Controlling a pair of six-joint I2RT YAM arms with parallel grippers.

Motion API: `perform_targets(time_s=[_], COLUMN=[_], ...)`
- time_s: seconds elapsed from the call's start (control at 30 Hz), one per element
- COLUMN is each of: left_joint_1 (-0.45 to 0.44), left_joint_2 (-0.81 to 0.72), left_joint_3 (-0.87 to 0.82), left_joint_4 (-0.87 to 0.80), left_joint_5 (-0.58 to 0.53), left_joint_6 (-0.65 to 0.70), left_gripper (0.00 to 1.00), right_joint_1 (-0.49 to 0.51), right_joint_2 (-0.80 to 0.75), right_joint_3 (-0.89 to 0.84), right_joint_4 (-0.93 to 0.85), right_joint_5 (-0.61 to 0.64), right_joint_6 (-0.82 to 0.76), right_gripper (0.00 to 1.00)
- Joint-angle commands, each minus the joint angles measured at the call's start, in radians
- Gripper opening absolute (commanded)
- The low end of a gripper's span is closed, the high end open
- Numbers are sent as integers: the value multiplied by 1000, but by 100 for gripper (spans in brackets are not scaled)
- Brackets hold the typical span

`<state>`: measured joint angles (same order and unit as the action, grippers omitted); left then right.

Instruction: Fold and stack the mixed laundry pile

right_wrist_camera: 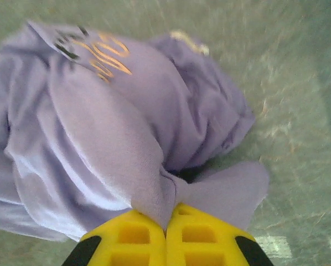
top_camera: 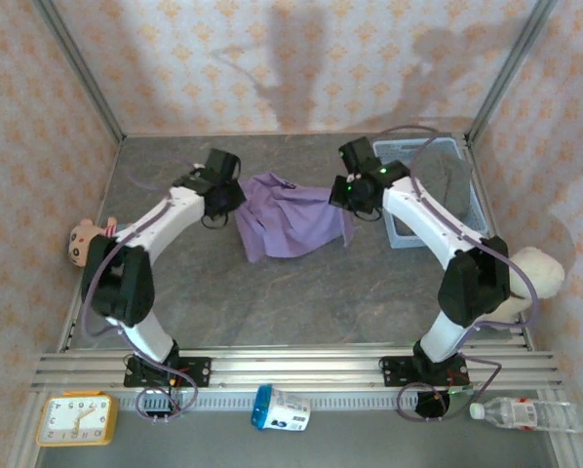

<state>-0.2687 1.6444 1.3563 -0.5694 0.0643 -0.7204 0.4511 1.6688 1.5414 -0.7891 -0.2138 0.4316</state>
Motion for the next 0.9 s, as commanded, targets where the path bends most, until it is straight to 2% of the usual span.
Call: perform_targets(time_s=[0.0,0.13,0.27,0.37,0.5,0.6,0.77,0.87], left_joint_1=[33,88,123,125,129,156,219,243], left_joint_2=[-135,-211,-238,-216,-165,-70,104,193], left_joint_3=[160,298,396,479,523,626,912,1154], left_joint_4=[-78,-119,-93,-95,-69,-85,-102,-143], left_joint_5=[11,31,94,118,127,148,242,269], left_joint_6=[79,84,79,71,54,41,-1,5], left_gripper=[0,0,0,0,0,0,0,0], right_joint_1=[-12,-50,-106,-123,-125,-140,-188,-204], right_joint_2=[-66,-96,-133,-111,-62,35,240,328], right_joint_3=[153,301,365,445,479,556,900,1113], right_joint_4=[-63,-109,-26,3,84,153,180,191], right_joint_5=[3,-17,-149,-215,-229,-237,-317,-348], right_joint_6=[-80,-114,-68,-24,15,47,119,149], right_gripper=[0,0,0,0,0,0,0,0])
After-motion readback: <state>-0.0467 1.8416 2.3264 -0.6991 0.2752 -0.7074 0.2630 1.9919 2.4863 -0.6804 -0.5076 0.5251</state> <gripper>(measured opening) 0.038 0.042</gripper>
